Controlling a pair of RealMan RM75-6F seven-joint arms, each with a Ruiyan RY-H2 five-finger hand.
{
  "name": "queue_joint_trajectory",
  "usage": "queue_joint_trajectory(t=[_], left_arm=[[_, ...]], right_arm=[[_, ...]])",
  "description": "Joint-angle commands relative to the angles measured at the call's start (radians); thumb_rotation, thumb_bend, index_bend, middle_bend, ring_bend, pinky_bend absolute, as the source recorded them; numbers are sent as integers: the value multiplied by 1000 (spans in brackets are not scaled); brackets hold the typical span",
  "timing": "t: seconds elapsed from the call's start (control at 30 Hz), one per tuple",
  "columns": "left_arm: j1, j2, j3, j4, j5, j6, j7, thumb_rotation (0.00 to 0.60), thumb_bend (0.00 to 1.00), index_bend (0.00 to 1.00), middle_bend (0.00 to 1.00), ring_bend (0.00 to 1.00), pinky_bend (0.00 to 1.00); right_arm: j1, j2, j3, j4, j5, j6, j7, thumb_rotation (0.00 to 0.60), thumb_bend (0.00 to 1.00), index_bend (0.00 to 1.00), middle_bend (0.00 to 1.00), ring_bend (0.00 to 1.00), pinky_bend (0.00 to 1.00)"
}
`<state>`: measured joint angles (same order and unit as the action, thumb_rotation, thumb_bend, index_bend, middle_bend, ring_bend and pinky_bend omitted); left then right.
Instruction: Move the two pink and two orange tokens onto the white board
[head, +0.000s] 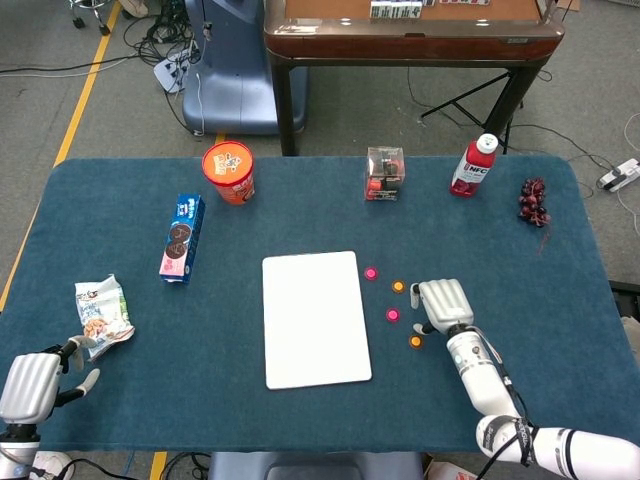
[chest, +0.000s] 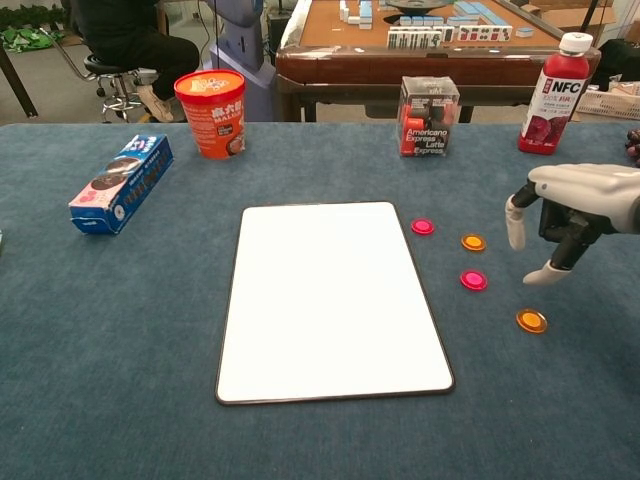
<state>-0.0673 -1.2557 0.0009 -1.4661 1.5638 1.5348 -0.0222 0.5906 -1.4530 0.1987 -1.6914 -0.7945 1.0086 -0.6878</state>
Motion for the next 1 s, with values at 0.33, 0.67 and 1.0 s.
queue_joint_trajectory(t=[0.33, 0.67, 1.0], left_arm=[[7, -4, 4, 8, -8, -7, -20, 600, 281, 511, 647, 638, 784], [11, -8, 8, 15, -13, -16, -30, 600, 281, 511, 647, 639, 784], [19, -15, 12, 32, -18, -17, -49, 600, 281, 511, 647, 638, 784]], right_arm=[[75, -63, -19, 75, 85, -14, -13, 600, 121, 526, 1000, 1000, 1000], [128, -83, -23, 103, 149, -33, -18, 600, 129, 526, 1000, 1000, 1000], [167, -86, -44, 109, 202, -33, -35, 600, 104, 503, 1000, 1000, 1000]])
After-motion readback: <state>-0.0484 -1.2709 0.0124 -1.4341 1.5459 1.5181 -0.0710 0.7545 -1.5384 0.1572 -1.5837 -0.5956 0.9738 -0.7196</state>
